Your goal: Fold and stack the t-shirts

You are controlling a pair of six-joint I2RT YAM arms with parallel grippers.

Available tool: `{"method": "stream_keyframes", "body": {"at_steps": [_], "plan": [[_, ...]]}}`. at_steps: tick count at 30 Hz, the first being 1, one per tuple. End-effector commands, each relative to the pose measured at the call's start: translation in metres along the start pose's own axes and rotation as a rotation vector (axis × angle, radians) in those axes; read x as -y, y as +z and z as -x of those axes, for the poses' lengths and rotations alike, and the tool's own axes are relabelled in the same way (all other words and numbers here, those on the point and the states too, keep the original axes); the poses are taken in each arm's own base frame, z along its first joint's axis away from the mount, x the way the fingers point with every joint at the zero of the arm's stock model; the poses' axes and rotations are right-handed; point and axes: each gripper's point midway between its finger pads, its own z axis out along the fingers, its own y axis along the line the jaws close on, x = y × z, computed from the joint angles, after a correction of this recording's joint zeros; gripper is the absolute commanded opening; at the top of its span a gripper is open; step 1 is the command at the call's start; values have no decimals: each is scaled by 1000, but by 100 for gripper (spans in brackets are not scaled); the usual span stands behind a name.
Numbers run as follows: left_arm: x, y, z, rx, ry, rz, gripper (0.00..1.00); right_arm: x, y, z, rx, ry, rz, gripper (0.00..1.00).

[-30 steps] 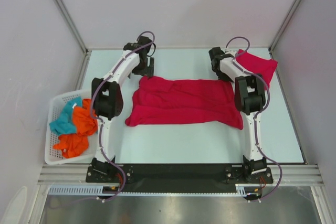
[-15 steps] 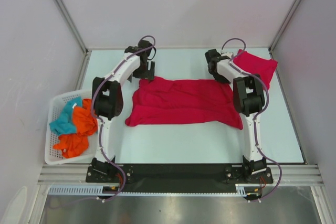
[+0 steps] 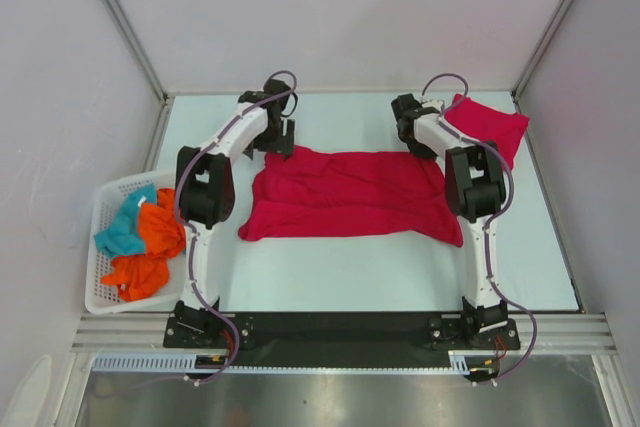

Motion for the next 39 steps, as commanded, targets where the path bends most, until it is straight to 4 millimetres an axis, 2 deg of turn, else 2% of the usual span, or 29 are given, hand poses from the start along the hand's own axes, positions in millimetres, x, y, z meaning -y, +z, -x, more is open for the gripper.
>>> {"method": "stream_keyframes", "body": {"at_steps": [1, 2, 3, 5, 6, 16, 18, 20, 21, 22, 24, 26, 33, 39], "plan": [[6, -11, 4, 32, -19, -40, 85, 12, -28, 21, 46, 27, 26, 9], [7, -12, 4, 34, -15, -50, 79, 12, -29, 21, 46, 23, 28, 2], [9, -12, 3, 32, -14, -66, 55, 12, -31, 22, 49, 21, 33, 0], [9, -14, 4, 33, -23, -65, 16, 13, -34, 22, 54, 16, 40, 0], [9, -15, 5, 38, -26, -63, 0, 12, -34, 22, 56, 12, 43, 0], [8, -17, 6, 44, -27, -63, 0, 20, -42, 27, 78, 14, 41, 0], [6, -14, 6, 44, -28, -49, 4, 22, -43, 27, 80, 13, 38, 0], [5, -13, 5, 42, -27, -39, 20, 23, -42, 25, 78, 5, 31, 0], [4, -11, 4, 37, -26, -34, 37, 24, -41, 25, 79, 6, 29, 0], [3, -11, 4, 38, -25, -30, 46, 25, -40, 24, 77, 6, 28, 0], [2, -12, 5, 43, -26, -22, 60, 25, -39, 24, 76, 4, 25, 0], [1, -10, 6, 42, -25, -14, 66, 25, -39, 24, 77, 5, 27, 0], [4, -3, 8, 38, -22, -18, 64, 28, -40, 20, 77, -2, 16, 0], [9, 5, 6, 23, -23, -37, 57, 34, -46, 18, 82, -7, 9, 0]]}}
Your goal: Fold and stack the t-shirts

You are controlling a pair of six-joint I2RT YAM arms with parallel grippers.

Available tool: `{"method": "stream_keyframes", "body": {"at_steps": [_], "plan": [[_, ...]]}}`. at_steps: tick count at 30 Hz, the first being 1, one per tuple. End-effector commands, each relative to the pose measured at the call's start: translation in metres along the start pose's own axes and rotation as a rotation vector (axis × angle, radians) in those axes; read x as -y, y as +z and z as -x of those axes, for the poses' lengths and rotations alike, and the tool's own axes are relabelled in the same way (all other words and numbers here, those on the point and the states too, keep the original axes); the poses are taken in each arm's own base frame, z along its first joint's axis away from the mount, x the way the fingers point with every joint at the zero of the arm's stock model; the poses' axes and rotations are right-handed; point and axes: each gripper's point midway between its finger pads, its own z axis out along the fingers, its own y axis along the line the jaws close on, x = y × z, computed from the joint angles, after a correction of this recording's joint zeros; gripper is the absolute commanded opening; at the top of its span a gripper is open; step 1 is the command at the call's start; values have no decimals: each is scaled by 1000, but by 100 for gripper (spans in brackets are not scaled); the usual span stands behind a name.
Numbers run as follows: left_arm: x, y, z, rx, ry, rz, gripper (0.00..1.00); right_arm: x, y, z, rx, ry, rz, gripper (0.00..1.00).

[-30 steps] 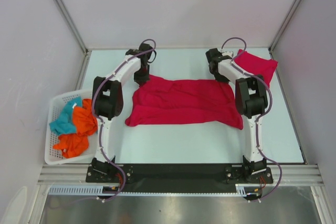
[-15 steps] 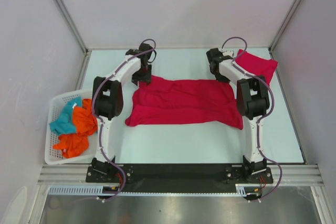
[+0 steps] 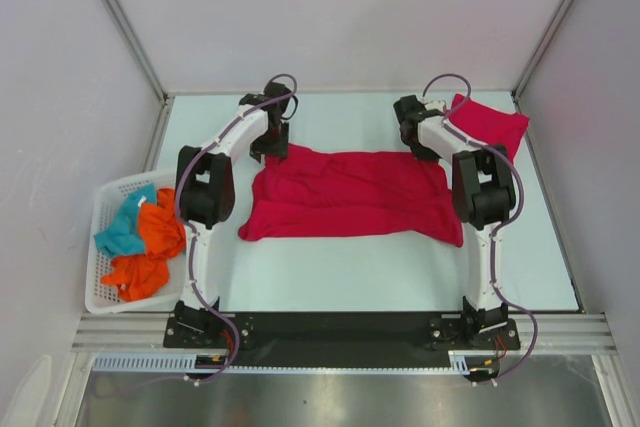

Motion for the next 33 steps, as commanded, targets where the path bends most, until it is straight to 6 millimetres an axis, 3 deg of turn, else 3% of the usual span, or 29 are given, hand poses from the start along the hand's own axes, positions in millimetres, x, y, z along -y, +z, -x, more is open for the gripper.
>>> {"method": "stream_keyframes", "body": {"at_steps": [1, 10, 13, 18, 33], "plan": [[6, -2, 13, 38, -11, -29, 57, 14, -25, 22, 72, 40, -4, 0], [6, 11, 9, 22, -45, -74, 44, 24, -46, 24, 98, 34, -11, 0], [7, 11, 9, 30, -58, -87, 20, 33, -54, 25, 107, 34, -22, 0], [9, 6, 10, 38, -61, -102, 0, 38, -62, 29, 120, 47, -22, 0], [-9, -56, 26, 148, -70, -89, 0, 42, -72, 36, 151, 47, -26, 0]]}}
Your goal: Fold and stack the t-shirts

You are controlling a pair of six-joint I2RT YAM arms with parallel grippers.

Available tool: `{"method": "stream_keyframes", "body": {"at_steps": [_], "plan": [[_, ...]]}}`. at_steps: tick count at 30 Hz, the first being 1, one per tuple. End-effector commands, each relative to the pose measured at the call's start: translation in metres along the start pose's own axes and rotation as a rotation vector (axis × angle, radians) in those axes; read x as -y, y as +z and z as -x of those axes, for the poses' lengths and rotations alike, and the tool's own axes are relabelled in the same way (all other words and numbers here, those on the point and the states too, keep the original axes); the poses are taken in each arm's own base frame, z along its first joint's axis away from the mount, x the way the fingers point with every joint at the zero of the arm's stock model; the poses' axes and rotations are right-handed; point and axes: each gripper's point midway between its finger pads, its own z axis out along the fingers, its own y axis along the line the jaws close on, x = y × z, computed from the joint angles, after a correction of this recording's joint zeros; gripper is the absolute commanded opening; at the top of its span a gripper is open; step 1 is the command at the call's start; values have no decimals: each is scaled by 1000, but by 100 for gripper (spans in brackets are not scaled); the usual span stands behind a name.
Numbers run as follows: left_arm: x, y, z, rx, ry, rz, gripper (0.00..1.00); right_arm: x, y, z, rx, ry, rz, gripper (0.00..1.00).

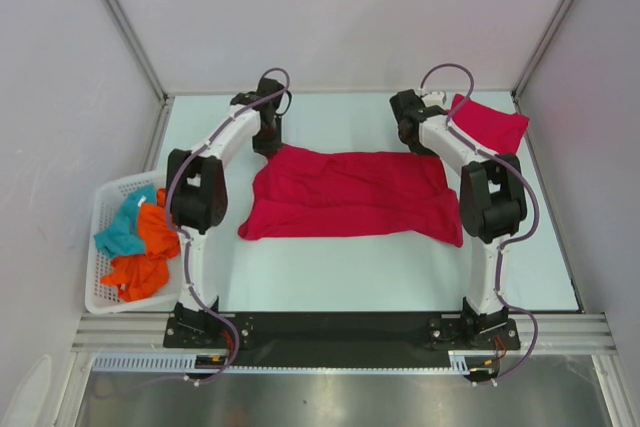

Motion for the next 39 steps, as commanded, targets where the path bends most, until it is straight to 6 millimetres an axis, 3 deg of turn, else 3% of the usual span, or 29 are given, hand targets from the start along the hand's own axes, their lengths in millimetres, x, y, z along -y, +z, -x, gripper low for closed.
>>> {"method": "stream_keyframes", "body": {"at_steps": [1, 8, 13, 21, 31, 39], "plan": [[-8, -51, 22, 108, -20, -4, 0, 20, -19, 25, 72, 43, -18, 0], [-15, -70, 23, 129, -4, 6, 0, 34, -34, 33, 101, 70, -14, 0], [-13, -56, 17, 86, 4, 8, 0, 38, -27, 34, 95, 73, -22, 0], [-8, -34, 15, 44, 14, 13, 2, 24, -12, 31, 74, 61, -13, 0], [-4, -22, 23, 34, 13, 8, 8, 16, -4, 31, 66, 57, -7, 0], [-4, -24, 25, 41, 13, 9, 32, 18, -4, 30, 64, 55, -12, 0]]}}
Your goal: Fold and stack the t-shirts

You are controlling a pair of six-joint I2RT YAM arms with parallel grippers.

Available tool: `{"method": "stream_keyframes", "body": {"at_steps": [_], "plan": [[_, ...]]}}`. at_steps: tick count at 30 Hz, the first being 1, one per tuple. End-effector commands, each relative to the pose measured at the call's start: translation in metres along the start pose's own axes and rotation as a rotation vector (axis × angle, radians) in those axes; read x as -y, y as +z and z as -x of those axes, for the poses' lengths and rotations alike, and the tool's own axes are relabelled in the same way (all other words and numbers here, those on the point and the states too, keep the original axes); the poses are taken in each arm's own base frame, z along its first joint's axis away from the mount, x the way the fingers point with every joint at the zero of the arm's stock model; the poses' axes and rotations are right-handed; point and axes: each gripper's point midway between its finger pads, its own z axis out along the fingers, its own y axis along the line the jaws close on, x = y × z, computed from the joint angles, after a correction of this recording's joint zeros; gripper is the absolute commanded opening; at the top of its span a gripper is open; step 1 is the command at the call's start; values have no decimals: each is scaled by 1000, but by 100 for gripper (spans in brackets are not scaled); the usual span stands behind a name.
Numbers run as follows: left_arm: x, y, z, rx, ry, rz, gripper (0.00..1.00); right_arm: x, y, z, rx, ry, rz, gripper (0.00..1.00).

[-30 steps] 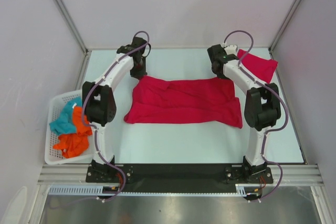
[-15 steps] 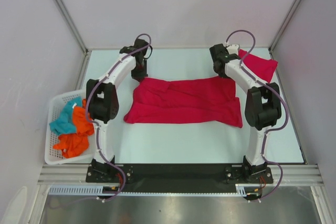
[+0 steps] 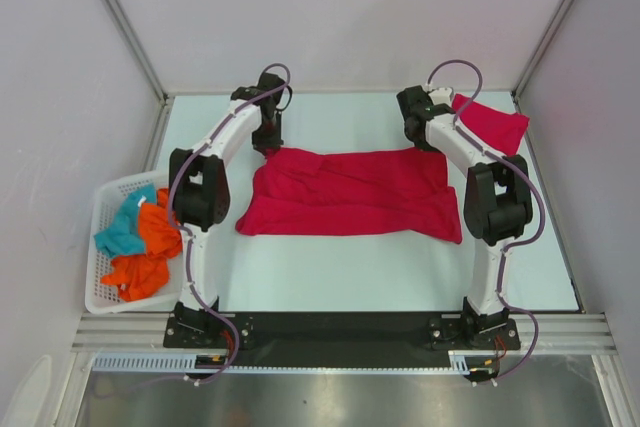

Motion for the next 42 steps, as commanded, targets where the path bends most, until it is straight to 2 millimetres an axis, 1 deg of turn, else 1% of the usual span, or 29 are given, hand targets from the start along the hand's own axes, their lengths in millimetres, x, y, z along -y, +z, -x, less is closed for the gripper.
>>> {"method": "stream_keyframes", "body": {"at_steps": [1, 5, 8, 9, 10, 11, 12, 15, 19, 22, 26, 27, 28, 29, 30, 32, 34, 36, 37, 39, 40, 41, 42], "plan": [[-1, -8, 14, 38, 0, -7, 32, 2, -3, 19, 41, 37, 4, 0], [-2, -10, 14, 41, 0, -8, 30, 4, -5, 18, 43, 41, 2, 0], [-2, -11, 13, 38, 2, -7, 21, 6, -6, 17, 43, 35, -2, 0], [-3, -13, 15, 47, -3, -6, 14, 7, -6, 17, 44, 38, -3, 0], [-3, -13, 13, 45, -1, -4, 10, 8, -7, 19, 47, 40, -3, 0], [-3, -14, 15, 54, -4, -4, 1, 7, -7, 17, 44, 37, -5, 0], [-4, -15, 15, 56, -6, -3, 0, 8, -8, 19, 48, 40, -5, 0], [-6, -20, 18, 71, -10, 4, 0, 9, -11, 21, 55, 40, -5, 0], [-9, -32, 23, 100, -18, 10, 0, 11, -15, 24, 68, 41, -8, 0], [-11, -39, 28, 124, -17, 17, 0, 15, -16, 30, 82, 46, -15, 0], [-13, -42, 35, 140, -17, 16, 0, 17, -14, 39, 93, 58, -16, 0], [-13, -43, 37, 142, -16, 21, 0, 18, -15, 47, 104, 72, -14, 0], [-14, -48, 43, 159, -18, 19, 0, 19, -12, 49, 103, 69, -20, 0], [-14, -47, 43, 152, -15, 22, 0, 20, -12, 53, 107, 77, -20, 0], [-15, -51, 49, 168, -20, 23, 0, 21, -15, 63, 121, 96, -16, 0], [-16, -54, 51, 171, -17, 27, 0, 23, -14, 70, 123, 108, -18, 0], [-17, -59, 56, 184, -20, 26, 0, 23, -20, 84, 149, 130, -9, 0], [-18, -67, 61, 201, -23, 22, 0, 22, -23, 89, 154, 130, -5, 0], [-17, -68, 60, 197, -21, 23, 0, 25, -26, 93, 159, 138, -6, 0], [-20, -75, 59, 205, -27, 23, 0, 24, -29, 93, 161, 136, -4, 0], [-20, -78, 58, 206, -27, 19, 0, 25, -29, 87, 149, 125, -8, 0], [-20, -80, 56, 205, -26, 17, 0, 27, -33, 85, 150, 127, -8, 0], [-21, -78, 50, 191, -26, 20, 0, 26, -35, 80, 145, 129, -5, 0]]}}
